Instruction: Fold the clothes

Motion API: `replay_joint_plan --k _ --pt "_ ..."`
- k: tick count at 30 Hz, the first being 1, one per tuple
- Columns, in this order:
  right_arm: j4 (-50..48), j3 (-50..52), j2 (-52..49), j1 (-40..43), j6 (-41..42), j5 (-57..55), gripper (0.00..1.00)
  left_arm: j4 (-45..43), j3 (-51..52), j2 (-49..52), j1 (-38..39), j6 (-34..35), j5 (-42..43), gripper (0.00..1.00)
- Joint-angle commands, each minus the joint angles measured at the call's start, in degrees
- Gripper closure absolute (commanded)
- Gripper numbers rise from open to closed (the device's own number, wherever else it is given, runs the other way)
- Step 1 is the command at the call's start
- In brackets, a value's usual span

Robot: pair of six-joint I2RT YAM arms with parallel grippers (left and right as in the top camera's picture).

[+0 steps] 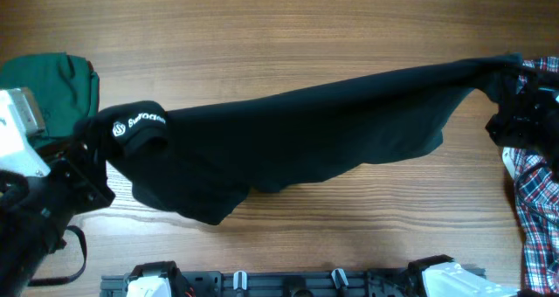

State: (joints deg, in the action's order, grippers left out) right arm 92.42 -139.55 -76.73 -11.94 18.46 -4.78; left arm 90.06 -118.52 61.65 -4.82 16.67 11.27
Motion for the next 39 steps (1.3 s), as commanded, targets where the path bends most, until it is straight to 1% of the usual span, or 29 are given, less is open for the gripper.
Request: replay_joint_plan --k 1,3,4,6,9,10,13,19,22,23,25,29,30,33,35,37,39 --pt "-0.3 2.0 0.8 0.6 1.4 -1.8 0.96 2.3 -0.8 4.3 -0.1 0.3 -6.0 0.96" --pt "-0.3 5.6 0.7 0.6 1.5 -1.8 0.96 3.3 -0.7 7.3 -0.1 0.3 -5.5 0.96" --pt "-0.3 9.6 -0.2 0.6 1.8 -1.8 0.96 3.4 -0.7 9.3 -0.1 0.1 -4.8 0.96" --pt "-0.3 12.9 -2.1 0.6 2.7 -3.7 0.96 3.2 -0.7 11.8 -0.1 0.1 -4.4 0.96" --pt "-0.3 14.3 -8.2 0.6 2.8 -7.3 0.96 0.8 -0.7 17.5 -0.1 0.0 -4.1 0.96" --pt "-0.5 14.3 -11.0 0.6 2.8 -8.0 0.96 -0.3 -0.7 20.0 -0.1 -1.1 -3.2 0.96" --pt "-2.3 14.3 -17.9 0.6 2.6 -8.7 0.96 -3.5 -0.7 25.9 0.2 -1.4 -0.4 0.96" --pt "-13.1 14.3 -30.8 1.6 0.3 -9.7 0.96 -12.7 -0.7 38.8 0.3 -1.4 -0.4 0.96" --pt "-19.6 14.3 -37.2 3.5 -2.0 -9.4 0.96 -19.1 -0.7 45.2 2.0 -1.4 -0.4 0.96" --pt "-22.6 14.3 -39.2 3.9 -2.9 -9.4 0.96 -22.7 -0.7 47.5 2.8 -1.4 -0.4 0.96" --pt "-28.9 14.3 -42.5 4.1 -6.2 -8.7 0.96 -26.3 -0.7 50.8 3.8 -1.4 -0.4 0.96" --pt "-37.4 14.3 -48.1 4.1 -8.0 -8.1 0.96 -31.5 -0.7 57.1 4.7 -1.4 -0.4 0.96" --pt "-40.7 14.3 -50.5 4.1 -8.8 -8.1 0.96 -34.1 -0.7 59.4 5.1 -1.4 -0.4 0.96" --pt "-46.4 14.3 -55.4 4.1 -9.8 -8.1 0.96 -41.9 -0.7 64.0 6.0 -1.4 -0.4 0.96" --pt "-49.3 14.3 -58.4 4.1 -9.8 -8.1 0.96 -45.6 -0.7 65.8 6.6 -1.5 -0.4 0.96" --pt "-53.3 14.3 -61.8 4.1 -9.8 -8.1 0.96 -49.6 -0.7 68.5 7.4 -4.5 -0.6 0.96" --pt "-56.9 14.3 -63.8 4.1 -11.2 -8.1 0.96 -51.5 -0.7 70.5 7.6 -4.5 -0.7 0.96"
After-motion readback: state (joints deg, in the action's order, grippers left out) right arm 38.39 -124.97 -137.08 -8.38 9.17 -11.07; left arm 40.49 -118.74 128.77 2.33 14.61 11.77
